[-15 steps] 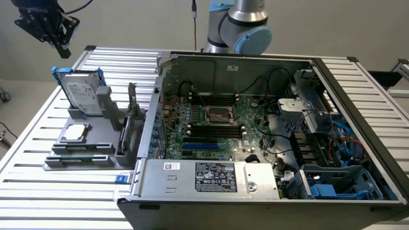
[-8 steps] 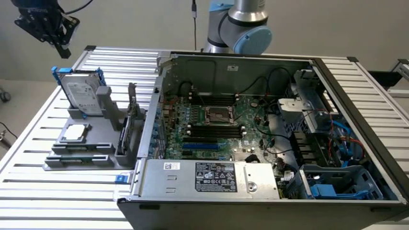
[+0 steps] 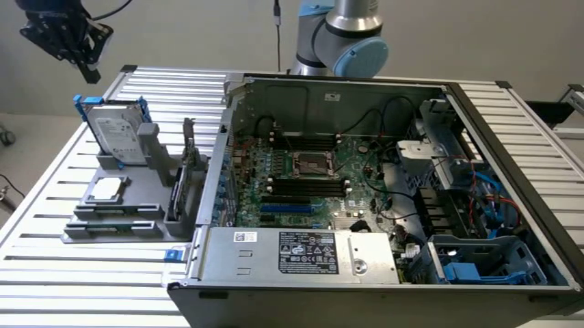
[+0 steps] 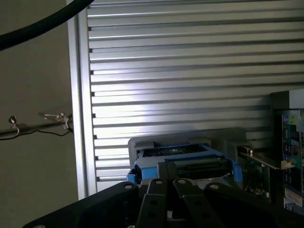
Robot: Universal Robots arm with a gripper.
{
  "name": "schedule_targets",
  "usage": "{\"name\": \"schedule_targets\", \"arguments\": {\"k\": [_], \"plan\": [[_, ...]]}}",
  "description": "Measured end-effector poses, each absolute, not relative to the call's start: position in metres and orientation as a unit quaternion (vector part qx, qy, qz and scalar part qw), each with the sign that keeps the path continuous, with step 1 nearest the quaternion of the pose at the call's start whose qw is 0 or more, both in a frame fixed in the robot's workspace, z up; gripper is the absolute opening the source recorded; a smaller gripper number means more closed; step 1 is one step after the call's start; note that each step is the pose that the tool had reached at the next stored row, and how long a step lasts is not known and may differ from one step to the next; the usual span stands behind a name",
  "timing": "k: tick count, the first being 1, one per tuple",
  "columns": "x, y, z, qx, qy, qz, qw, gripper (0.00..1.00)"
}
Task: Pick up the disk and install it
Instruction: 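Pick up the disk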
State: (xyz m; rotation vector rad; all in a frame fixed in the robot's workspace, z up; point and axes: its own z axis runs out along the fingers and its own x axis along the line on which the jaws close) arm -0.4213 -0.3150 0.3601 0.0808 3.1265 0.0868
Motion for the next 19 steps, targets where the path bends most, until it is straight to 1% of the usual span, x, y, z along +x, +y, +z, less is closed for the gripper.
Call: {"name": "schedule_targets", "arguments": {"k": [19], "plan": [[-0.4222,-0.3150,0.3586,-0.139,0.990,0.028,0.002,0.11]]}}
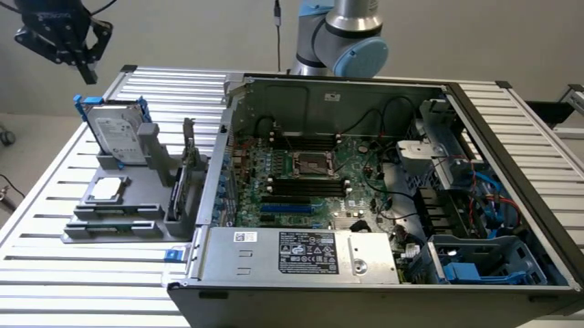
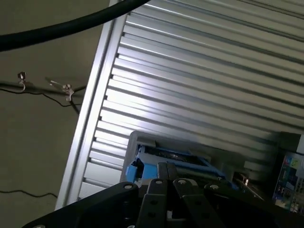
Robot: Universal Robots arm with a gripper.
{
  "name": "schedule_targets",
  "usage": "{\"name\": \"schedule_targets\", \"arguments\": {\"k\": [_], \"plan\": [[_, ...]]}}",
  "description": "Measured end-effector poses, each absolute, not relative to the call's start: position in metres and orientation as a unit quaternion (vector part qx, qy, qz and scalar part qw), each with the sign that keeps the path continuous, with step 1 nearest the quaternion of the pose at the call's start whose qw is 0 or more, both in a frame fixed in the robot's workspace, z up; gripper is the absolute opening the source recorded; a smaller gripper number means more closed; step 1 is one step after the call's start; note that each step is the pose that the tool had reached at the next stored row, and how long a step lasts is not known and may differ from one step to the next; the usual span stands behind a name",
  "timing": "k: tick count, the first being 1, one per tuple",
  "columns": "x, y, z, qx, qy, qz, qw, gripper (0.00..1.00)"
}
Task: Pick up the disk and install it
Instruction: 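Pick up the disk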
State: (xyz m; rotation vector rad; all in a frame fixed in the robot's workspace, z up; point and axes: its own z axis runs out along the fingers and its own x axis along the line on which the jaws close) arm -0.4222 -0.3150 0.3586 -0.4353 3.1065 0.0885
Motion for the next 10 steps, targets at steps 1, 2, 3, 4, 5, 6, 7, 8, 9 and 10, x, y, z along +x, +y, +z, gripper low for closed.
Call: {"name": "schedule_targets", "arguments": {"k": [1,2,3,4,5,6,7,8,9,10], "plan": [[-0.4222,-0.3150,0.3586,-0.148,0.989,0.028,0.002,0.11],[-0.4222,-0.3150,0.3586,-0.156,0.987,0.028,0.001,0.11],[-0.4222,-0.3150,0.3585,-0.165,0.986,0.028,0.001,0.11],[-0.4222,-0.3150,0.3585,-0.174,0.984,0.028,0.001,0.11],[-0.4222,-0.3150,0.3585,-0.183,0.983,0.028,0.001,0.11],[-0.4222,-0.3150,0.3585,-0.193,0.981,0.028,0.000,0.11],[-0.4222,-0.3150,0.3584,-0.201,0.979,0.028,0.000,0.11],[-0.4222,-0.3150,0.3584,-0.210,0.977,0.028,0.000,0.11],[-0.4222,-0.3150,0.3584,-0.219,0.975,0.028,-0.001,0.11],[-0.4222,-0.3150,0.3583,-0.228,0.973,0.028,-0.001,0.11]]}}
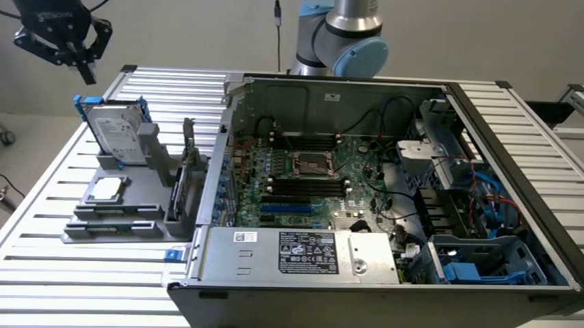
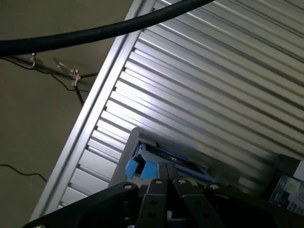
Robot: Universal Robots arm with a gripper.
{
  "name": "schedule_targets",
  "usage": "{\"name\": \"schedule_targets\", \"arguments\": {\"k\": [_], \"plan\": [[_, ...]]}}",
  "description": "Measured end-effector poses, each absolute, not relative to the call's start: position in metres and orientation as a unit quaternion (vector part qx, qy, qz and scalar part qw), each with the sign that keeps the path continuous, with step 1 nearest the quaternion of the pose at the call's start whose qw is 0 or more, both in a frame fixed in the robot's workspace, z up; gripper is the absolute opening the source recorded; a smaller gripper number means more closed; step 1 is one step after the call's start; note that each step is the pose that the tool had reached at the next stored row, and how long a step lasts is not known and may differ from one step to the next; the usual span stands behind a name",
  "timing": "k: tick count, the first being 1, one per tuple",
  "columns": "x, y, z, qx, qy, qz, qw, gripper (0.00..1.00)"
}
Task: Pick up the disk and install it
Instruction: 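Pick up the disk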
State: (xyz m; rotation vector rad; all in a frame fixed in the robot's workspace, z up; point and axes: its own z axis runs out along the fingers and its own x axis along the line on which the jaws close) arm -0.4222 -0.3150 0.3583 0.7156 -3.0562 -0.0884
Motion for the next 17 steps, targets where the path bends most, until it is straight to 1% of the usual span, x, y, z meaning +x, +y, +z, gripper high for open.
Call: {"name": "schedule_targets", "arguments": {"k": [17], "plan": [[-0.4221,-0.3151,0.3578,0.375,-0.927,-0.028,0.005,0.11]]}}
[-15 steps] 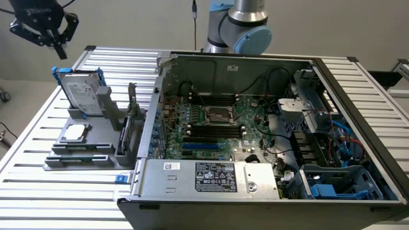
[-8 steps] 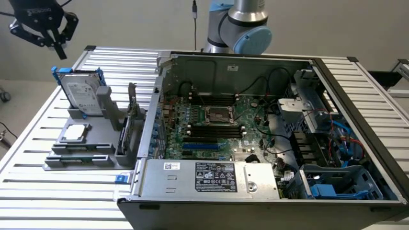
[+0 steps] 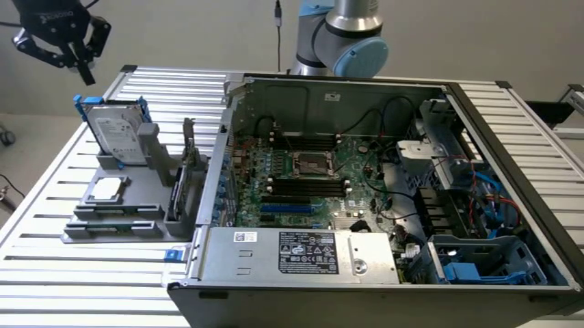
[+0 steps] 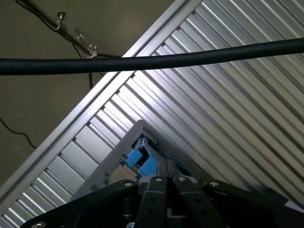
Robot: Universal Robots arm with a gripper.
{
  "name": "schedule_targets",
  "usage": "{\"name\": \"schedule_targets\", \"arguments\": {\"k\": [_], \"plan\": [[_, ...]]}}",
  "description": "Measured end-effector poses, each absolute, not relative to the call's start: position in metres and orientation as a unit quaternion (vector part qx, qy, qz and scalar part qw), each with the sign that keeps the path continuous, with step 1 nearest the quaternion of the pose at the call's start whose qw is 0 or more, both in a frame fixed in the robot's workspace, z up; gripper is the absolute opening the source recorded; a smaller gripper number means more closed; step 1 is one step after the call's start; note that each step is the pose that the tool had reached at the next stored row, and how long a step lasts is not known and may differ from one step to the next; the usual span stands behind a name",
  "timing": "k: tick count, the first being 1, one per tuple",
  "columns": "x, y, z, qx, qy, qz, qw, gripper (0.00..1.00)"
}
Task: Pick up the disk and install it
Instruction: 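Pick up the disk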
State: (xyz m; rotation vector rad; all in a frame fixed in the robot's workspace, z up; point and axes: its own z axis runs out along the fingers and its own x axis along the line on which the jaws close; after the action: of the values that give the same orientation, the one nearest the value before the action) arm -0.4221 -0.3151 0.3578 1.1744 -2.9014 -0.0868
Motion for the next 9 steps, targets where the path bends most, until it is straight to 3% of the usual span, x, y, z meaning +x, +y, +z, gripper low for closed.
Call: {"name": "schedule_targets", "arguments": {"k": [9], "plan": [[-0.4222,-0.3150,0.3575,0.449,-0.893,-0.027,0.007,0.11]]}}
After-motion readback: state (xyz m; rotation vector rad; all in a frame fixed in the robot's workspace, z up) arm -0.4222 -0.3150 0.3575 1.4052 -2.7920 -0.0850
